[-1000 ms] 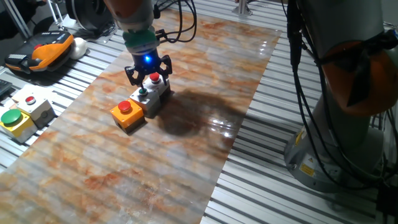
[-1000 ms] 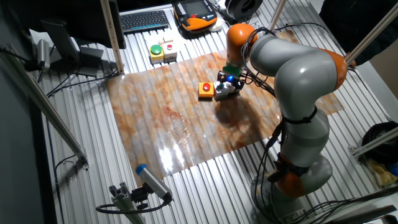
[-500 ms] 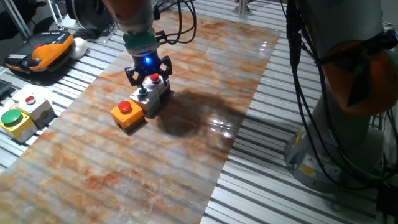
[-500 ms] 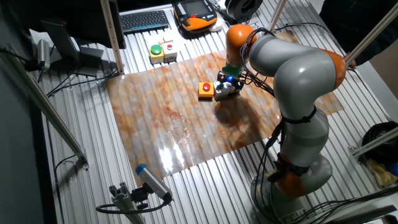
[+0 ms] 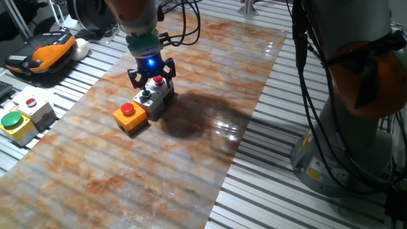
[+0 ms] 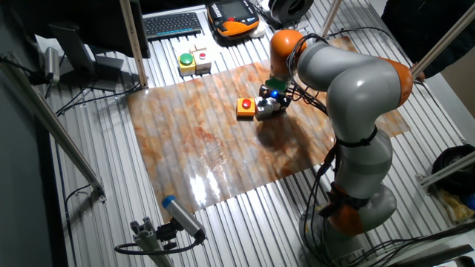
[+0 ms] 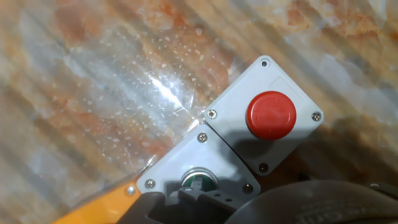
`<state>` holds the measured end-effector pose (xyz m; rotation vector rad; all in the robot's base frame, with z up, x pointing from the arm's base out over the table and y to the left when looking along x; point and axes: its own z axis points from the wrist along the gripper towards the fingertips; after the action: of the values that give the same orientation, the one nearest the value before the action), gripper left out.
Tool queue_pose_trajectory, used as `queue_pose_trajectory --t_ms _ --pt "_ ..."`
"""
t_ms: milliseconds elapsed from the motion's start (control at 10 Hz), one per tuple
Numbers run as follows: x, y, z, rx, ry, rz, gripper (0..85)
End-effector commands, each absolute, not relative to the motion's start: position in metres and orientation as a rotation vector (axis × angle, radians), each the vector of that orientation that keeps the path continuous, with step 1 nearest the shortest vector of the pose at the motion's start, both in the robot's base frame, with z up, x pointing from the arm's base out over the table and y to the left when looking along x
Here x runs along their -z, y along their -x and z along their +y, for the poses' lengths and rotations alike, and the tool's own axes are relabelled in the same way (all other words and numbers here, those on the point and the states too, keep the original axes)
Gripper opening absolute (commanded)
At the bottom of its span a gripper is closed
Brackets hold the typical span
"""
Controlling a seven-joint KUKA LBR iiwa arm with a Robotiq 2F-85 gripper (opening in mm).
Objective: Press three buttons from left to right in sequence
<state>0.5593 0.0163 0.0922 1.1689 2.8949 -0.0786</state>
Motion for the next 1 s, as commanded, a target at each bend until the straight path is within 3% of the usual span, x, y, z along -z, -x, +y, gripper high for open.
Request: queue_pose_trajectory --t_ms 0,400,800,900 --pt "-0.091 -0.558 0.016 0.080 -1.171 2.896 68.0" --pt "-0.094 -0.557 0.019 0.065 -1.170 2.901 68.0" --pt "-0.119 -0.561 0.035 0.042 -1.196 2.909 68.0" --pt "-0.124 -0.564 0.040 0.015 -1.154 2.941 51.0"
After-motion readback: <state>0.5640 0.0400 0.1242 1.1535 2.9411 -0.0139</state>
